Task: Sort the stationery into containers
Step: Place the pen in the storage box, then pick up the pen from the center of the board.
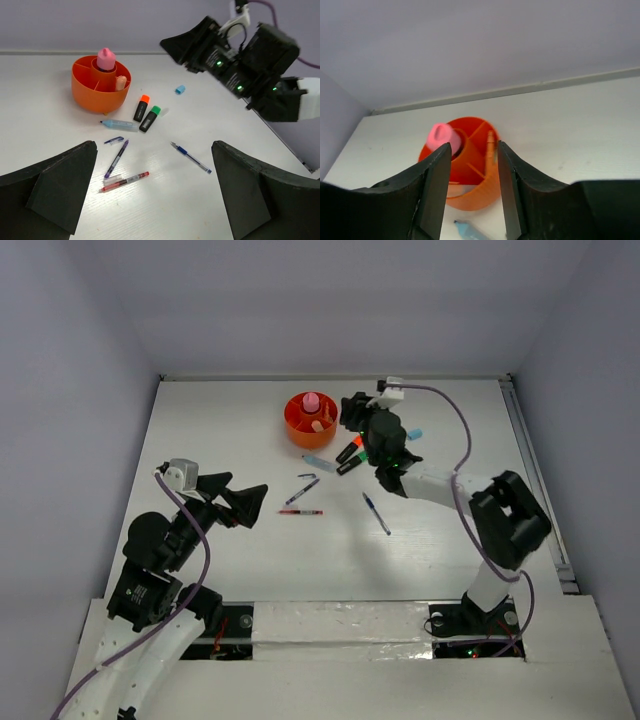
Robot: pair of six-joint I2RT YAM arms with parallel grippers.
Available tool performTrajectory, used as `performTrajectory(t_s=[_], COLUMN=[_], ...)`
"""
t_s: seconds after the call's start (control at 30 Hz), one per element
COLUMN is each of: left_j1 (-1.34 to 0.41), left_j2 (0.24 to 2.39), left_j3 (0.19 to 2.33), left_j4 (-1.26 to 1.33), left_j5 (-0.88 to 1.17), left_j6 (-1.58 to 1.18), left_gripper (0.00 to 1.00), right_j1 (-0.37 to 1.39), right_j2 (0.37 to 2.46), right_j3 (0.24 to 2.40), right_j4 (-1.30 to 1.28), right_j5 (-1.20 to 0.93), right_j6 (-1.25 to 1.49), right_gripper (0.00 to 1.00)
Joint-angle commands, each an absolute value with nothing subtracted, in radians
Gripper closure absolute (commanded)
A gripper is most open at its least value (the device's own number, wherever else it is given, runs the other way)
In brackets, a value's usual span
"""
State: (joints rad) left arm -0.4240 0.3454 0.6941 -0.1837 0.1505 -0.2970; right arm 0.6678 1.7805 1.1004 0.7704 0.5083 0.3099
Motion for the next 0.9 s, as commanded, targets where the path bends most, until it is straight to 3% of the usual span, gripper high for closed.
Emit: performTrajectory(t_s=[0.0, 0.23, 0.4, 0.5, 0.53, 0.67, 0.8, 0.87], left_j1=[-0.411, -0.402, -0.382, -0.373, -0.373, -0.373, -0.373, -0.373], left_j2=[0.356, 0.37, 0.383, 0.391, 0.39, 0.388, 0.388, 0.39], left_j3=[0.689, 0.687, 0.686, 0.686, 0.686, 0.684, 0.684, 0.686], left_j4=[-0.129, -0.127, -0.121, -0.12, -0.118, -0.118, -0.118, -0.12], left_j5=[0.17, 0.184, 0.202, 0.216, 0.218, 0.219, 0.225, 0.226], left_j6=[-0.301, -0.301, -0.299, -0.301, -0.301, -0.299, -0.298, -0.298], left_gripper=[0.01, 0.01, 0.01, 0.01, 0.01, 0.01, 0.01, 0.01], right_j1=[0.571, 0.437, 0.413, 0.312, 0.289, 0.215, 0.173, 0.173], right_j2=[1.654, 1.533, 1.517, 1.569, 1.587, 1.689, 1.785, 1.808], right_j3=[1.059, 0.943, 0.989, 1.022, 1.028, 1.061, 1.144, 1.178], right_j4=[0.458, 0.149, 0.003, -0.06, -0.06, -0.043, -0.058, -0.067], right_j5=[0.447, 0.22, 0.236, 0.143, 0.117, 0.068, 0.028, -0.012], right_j6=[0.402, 0.45, 0.41, 0.437, 0.445, 0.456, 0.459, 0.448], right_gripper=[0.53, 0.61, 0.59, 0.49, 0.37, 0.2, 0.17, 0.25])
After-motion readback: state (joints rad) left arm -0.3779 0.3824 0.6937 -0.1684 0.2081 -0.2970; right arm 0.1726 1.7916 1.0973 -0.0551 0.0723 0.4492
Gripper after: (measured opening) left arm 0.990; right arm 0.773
